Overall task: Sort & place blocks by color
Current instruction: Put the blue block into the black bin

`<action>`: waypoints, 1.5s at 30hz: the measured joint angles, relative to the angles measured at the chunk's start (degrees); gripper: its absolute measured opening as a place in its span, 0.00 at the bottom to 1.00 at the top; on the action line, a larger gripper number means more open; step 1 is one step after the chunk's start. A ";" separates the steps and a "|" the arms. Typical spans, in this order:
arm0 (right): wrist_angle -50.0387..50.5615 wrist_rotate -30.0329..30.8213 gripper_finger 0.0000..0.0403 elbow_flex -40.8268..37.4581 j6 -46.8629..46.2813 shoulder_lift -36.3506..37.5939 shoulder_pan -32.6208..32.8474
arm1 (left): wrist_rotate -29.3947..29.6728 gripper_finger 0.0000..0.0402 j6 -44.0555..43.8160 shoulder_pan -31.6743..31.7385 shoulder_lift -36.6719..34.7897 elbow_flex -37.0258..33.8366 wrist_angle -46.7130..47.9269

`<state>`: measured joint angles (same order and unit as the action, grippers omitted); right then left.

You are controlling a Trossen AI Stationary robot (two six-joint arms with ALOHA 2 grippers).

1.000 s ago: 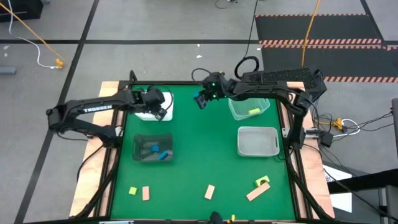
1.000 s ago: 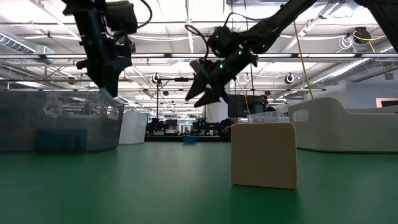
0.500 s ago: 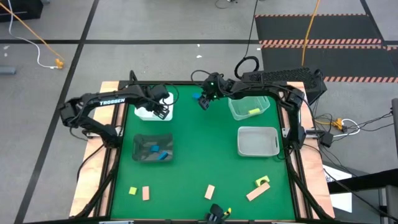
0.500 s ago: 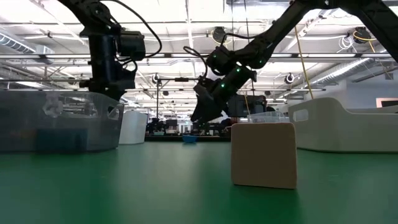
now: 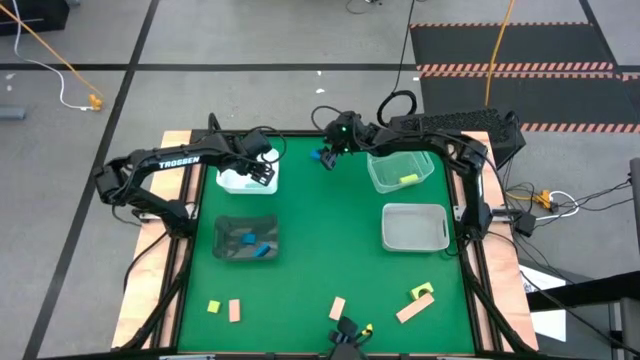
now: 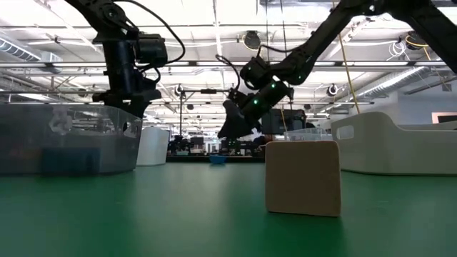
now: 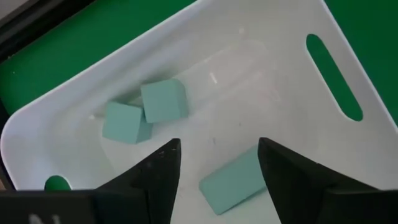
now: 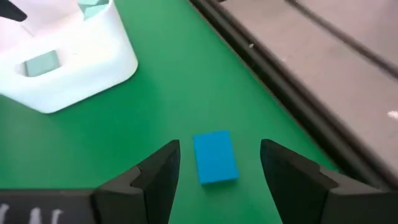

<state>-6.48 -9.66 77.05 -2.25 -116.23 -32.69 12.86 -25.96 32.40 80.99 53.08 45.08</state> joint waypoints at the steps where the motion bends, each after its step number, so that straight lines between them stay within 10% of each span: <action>1: -0.24 -1.10 0.53 0.22 -1.05 -0.70 -0.10 | 0.00 0.53 -0.08 0.00 0.00 0.00 0.00; 26: -4.91 -0.82 0.53 0.41 1.63 -5.89 2.03 | -0.94 0.48 -2.23 -0.01 0.00 0.00 0.21; 32: -2.86 1.33 0.53 0.42 -11.92 -3.09 2.05 | -2.67 0.48 -3.99 -0.01 0.00 0.00 0.85; 45: 20.51 11.34 0.53 0.40 -11.48 15.94 4.32 | 0.14 0.48 13.73 -5.38 -0.15 0.02 -5.68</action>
<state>14.04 1.68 77.45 -13.72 -100.29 -28.37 13.01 -12.24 27.02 80.84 53.10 39.40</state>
